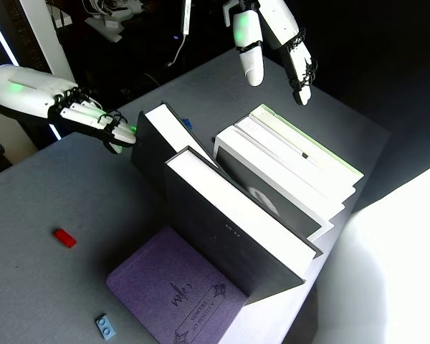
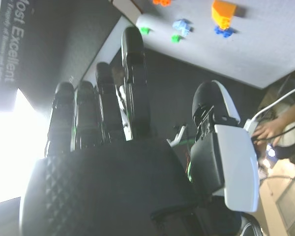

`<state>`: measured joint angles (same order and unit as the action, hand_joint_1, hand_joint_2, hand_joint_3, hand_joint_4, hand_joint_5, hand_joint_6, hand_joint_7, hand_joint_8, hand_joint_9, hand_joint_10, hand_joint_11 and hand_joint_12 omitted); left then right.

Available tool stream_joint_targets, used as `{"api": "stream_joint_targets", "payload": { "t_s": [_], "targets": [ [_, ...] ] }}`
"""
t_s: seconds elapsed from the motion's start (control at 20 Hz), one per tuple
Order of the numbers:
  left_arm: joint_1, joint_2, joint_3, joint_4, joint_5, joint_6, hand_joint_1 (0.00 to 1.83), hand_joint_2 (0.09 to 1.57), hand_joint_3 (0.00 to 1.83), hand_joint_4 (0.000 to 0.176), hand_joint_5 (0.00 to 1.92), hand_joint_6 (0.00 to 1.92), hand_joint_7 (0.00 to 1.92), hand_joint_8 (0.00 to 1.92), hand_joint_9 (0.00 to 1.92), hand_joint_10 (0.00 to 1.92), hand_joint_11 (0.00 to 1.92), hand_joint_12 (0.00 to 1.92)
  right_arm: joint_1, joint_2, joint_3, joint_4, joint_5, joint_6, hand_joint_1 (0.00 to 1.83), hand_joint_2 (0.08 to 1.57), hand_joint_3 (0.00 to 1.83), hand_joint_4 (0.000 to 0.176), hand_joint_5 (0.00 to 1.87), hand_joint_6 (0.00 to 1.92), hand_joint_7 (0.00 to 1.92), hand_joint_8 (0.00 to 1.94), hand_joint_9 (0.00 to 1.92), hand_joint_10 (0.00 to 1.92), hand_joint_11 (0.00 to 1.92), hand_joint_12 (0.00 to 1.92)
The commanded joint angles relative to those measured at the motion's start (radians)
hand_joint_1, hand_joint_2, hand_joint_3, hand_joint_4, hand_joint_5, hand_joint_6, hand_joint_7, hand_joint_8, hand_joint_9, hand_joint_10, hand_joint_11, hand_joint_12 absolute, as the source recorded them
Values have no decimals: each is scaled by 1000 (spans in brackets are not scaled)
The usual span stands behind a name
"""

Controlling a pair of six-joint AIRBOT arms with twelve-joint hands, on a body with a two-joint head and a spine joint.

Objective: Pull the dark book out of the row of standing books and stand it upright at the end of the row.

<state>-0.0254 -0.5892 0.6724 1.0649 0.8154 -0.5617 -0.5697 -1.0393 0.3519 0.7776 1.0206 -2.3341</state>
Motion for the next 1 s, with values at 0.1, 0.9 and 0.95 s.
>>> {"api": "stream_joint_targets", "payload": {
  "t_s": [0.1,0.9,0.95],
  "targets": [
    [-15,10,2,77,-18,0,78,1232,0,54,200,8,206,5,221,5,0,692,-7,5,-17,-58,77,-2,0,1200,1,0,852,4,290,6,78,3,0,0],
    [-18,9,3,79,-18,1,35,1219,0,61,212,7,232,5,252,7,0,778,103,62,-186,-58,204,-127,17,1194,4,0,812,8,316,5,167,2,4,276],
    [-18,9,3,81,-18,1,52,1215,0,59,226,8,243,5,261,7,0,806,122,68,-191,-58,208,-126,13,1198,4,0,774,8,323,3,201,7,0,436]
  ]
}}
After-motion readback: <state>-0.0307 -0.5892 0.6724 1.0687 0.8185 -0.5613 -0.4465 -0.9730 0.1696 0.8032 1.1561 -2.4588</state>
